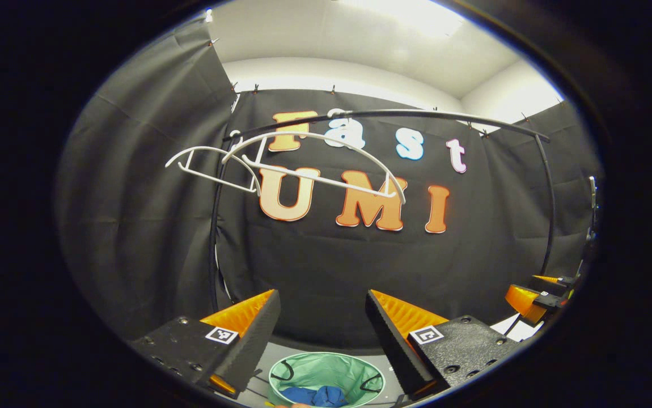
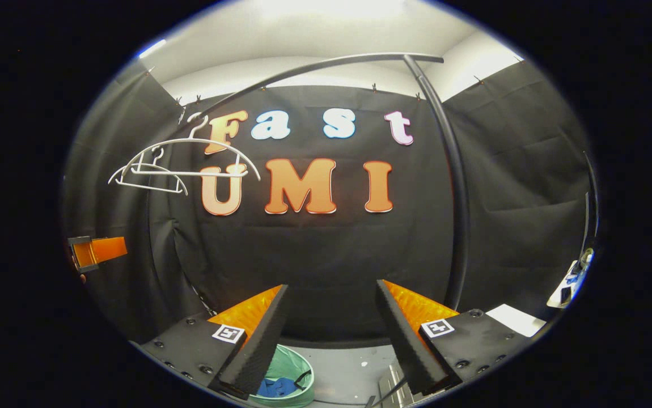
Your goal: Grasp the clothes on the hanger with both hands and then place them into the laundry hamper below.
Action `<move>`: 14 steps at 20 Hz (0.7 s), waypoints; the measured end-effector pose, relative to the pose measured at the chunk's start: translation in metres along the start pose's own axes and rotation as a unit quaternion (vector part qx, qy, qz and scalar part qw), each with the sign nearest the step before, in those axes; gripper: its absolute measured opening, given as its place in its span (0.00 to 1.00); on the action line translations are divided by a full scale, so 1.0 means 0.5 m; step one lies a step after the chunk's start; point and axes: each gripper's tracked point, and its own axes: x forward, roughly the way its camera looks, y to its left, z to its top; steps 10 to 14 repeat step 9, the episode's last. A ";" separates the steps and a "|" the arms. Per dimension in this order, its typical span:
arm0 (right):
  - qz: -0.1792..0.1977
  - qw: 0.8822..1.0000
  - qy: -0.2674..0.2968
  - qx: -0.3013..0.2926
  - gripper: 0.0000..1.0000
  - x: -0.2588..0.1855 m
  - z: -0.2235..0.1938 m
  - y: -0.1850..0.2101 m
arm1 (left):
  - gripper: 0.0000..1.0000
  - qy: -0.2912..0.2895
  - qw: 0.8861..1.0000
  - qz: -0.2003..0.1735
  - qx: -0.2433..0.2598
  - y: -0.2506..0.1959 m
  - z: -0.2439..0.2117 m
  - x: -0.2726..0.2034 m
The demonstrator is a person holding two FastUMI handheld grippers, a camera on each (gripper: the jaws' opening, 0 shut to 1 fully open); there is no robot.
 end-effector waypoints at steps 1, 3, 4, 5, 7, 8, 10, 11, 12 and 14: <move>-0.001 1.000 -0.003 0.002 0.94 -0.004 0.006 -0.003 | 0.92 -0.003 1.000 0.000 0.001 -0.003 0.010 -0.006; -0.005 1.000 -0.003 0.009 1.00 -0.007 0.008 -0.012 | 0.92 -0.005 1.000 0.005 0.011 0.004 0.019 -0.014; -0.007 1.000 -0.002 0.012 0.89 -0.005 0.005 -0.015 | 0.92 -0.007 1.000 0.010 0.016 0.010 0.022 -0.014; -0.008 1.000 0.002 0.013 0.98 -0.004 0.000 -0.016 | 0.92 -0.008 1.000 0.013 0.017 0.012 0.025 -0.014; -0.010 1.000 0.008 0.013 0.89 -0.001 -0.009 -0.018 | 0.92 -0.006 1.000 0.012 0.014 0.011 0.019 -0.015; -0.010 1.000 0.009 0.013 0.89 0.000 -0.011 -0.019 | 0.92 -0.003 1.000 0.011 0.013 0.009 0.015 -0.018; -0.009 1.000 0.009 0.012 0.89 -0.001 -0.009 -0.018 | 0.92 -0.001 1.000 0.010 0.013 0.009 0.011 -0.017; -0.009 1.000 0.009 0.012 0.89 -0.001 -0.009 -0.018 | 0.92 -0.001 1.000 0.010 0.013 0.009 0.011 -0.017; -0.009 1.000 0.009 0.012 0.89 -0.001 -0.009 -0.018 | 0.92 -0.001 1.000 0.010 0.013 0.009 0.011 -0.017; -0.009 1.000 0.009 0.012 0.89 -0.001 -0.009 -0.018 | 0.92 -0.001 1.000 0.010 0.013 0.009 0.011 -0.017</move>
